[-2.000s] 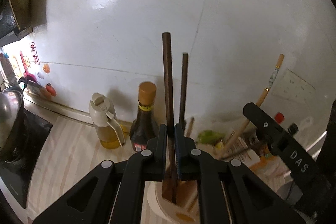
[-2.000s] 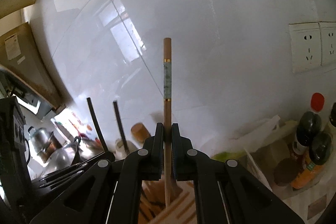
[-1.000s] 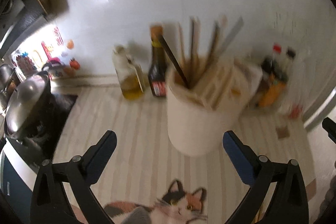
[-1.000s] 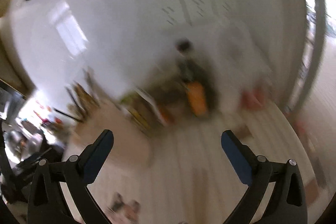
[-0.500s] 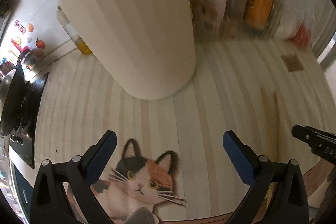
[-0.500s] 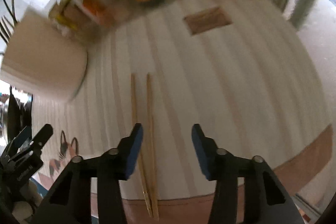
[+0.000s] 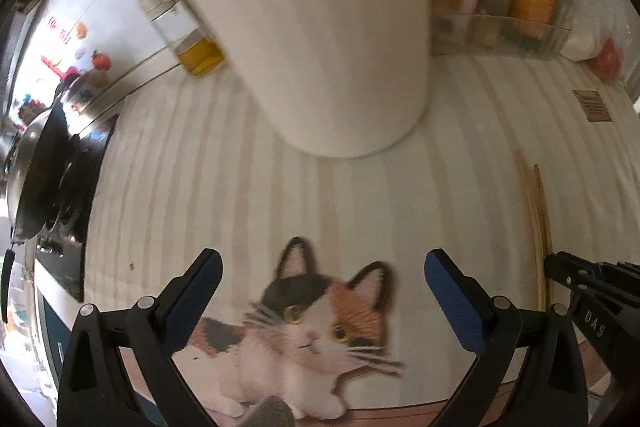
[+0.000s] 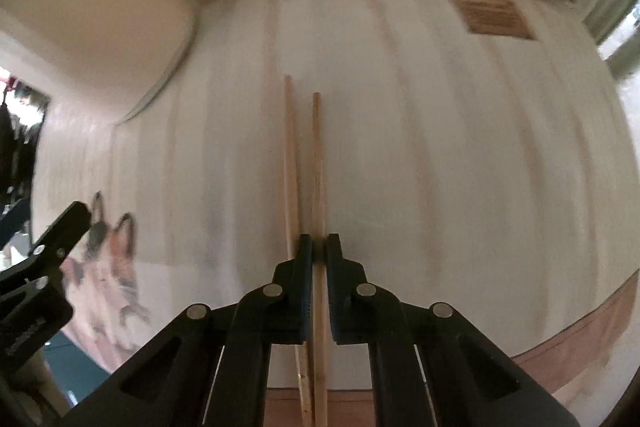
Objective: Organize utensils
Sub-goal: 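Grasp a light chopstick with the left tool while the right tool grasps the other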
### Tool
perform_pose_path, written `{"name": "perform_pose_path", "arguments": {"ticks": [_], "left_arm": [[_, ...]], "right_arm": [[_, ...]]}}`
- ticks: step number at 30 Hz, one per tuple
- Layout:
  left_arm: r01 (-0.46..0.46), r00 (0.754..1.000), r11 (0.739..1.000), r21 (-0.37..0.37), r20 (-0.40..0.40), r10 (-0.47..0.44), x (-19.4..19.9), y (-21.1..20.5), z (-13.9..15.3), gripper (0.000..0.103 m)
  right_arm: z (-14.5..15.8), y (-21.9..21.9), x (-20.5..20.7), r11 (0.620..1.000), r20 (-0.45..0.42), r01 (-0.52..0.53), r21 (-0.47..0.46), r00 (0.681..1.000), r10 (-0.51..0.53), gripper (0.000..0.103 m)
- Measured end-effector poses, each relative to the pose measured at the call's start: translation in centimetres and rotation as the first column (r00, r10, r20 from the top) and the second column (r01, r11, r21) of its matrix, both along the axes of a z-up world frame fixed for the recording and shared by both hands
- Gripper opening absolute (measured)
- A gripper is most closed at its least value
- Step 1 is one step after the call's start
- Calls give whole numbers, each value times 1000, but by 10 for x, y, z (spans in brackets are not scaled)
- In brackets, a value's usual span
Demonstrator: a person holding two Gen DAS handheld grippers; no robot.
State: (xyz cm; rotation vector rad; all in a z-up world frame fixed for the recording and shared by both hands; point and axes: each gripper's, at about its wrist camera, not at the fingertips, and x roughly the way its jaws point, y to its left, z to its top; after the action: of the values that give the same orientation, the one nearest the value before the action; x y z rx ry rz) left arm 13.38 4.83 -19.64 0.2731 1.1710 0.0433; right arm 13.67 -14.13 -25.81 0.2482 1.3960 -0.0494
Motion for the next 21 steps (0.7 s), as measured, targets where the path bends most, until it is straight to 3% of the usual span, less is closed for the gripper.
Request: {"name": "perform_pose_path", "arguments": {"ticks": [3,8,11,17,21], "left_arm": [[-35,999,999,7,-16,35,-2,20,-4,103],[-76,995,997,-20,-58,75,-7,35,-11,103],[-49,996,997,-64,-78,44,-7,20,-11,103],[18,988,994,-111,-151,-34,7,-24,-31,102],[77,977,989,-127,-189,-100,16,-50,-47,75]], "right_arm": [[-2,22,1,999,0,-17,40,1000,17,7],[-1,33,1,999,-10,-32,24,999,33,6],[-1,21,3,999,-27,-31,-25,999,31,6],[3,-20,-24,999,-74,15,-39,997,-18,7],[4,-36,-35,999,-80,44,-30,996,-46,7]]}}
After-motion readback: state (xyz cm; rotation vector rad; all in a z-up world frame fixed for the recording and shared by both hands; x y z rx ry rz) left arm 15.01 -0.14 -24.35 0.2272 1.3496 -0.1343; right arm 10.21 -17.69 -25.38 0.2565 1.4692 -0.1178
